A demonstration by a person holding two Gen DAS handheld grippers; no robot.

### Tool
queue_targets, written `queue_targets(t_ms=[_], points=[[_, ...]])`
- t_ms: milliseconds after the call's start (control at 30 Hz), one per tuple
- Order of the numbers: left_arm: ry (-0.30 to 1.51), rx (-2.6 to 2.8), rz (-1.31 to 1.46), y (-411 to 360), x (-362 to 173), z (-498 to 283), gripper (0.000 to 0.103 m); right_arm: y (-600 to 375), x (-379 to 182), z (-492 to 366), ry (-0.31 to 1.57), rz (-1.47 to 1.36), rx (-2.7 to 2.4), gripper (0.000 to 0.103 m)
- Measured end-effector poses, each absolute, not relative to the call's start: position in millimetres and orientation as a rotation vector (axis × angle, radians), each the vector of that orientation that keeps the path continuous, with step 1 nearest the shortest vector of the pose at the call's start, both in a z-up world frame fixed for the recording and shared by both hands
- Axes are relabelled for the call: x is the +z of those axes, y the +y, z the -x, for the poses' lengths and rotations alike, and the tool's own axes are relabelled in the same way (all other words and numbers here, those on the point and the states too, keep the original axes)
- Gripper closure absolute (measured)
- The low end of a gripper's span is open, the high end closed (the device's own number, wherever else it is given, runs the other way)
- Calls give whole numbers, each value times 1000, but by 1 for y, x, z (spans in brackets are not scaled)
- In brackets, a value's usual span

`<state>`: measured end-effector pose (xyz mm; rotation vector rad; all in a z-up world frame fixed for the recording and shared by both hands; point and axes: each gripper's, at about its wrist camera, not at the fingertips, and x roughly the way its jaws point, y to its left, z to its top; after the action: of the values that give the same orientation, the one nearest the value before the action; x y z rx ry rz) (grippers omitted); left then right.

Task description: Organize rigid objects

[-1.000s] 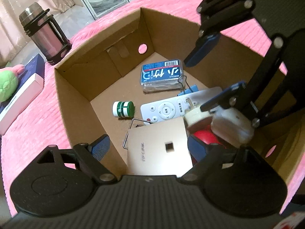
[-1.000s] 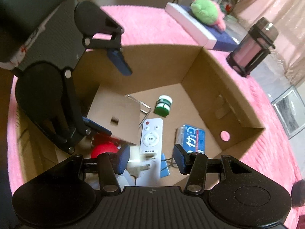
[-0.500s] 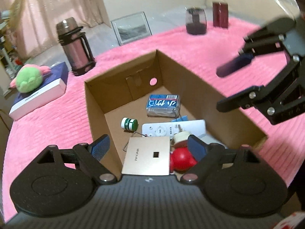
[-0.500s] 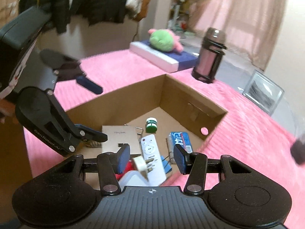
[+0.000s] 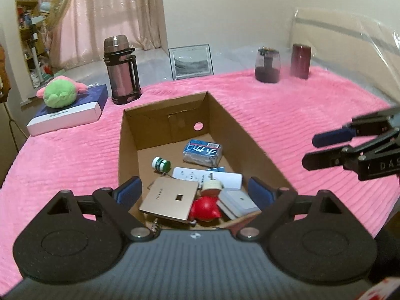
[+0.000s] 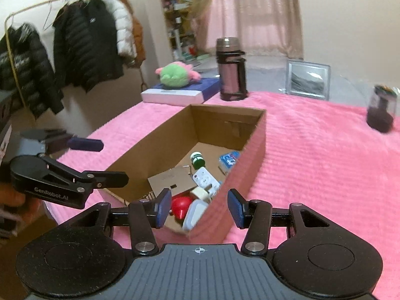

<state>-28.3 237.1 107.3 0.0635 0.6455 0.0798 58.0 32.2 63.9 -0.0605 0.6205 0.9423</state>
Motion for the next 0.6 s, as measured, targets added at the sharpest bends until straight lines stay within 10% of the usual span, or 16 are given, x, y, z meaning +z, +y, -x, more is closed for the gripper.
queue_targets(t_ms=[600], points=[[560,211,98,210,98,91,4,-12,37,-21,692,-74,831,28]])
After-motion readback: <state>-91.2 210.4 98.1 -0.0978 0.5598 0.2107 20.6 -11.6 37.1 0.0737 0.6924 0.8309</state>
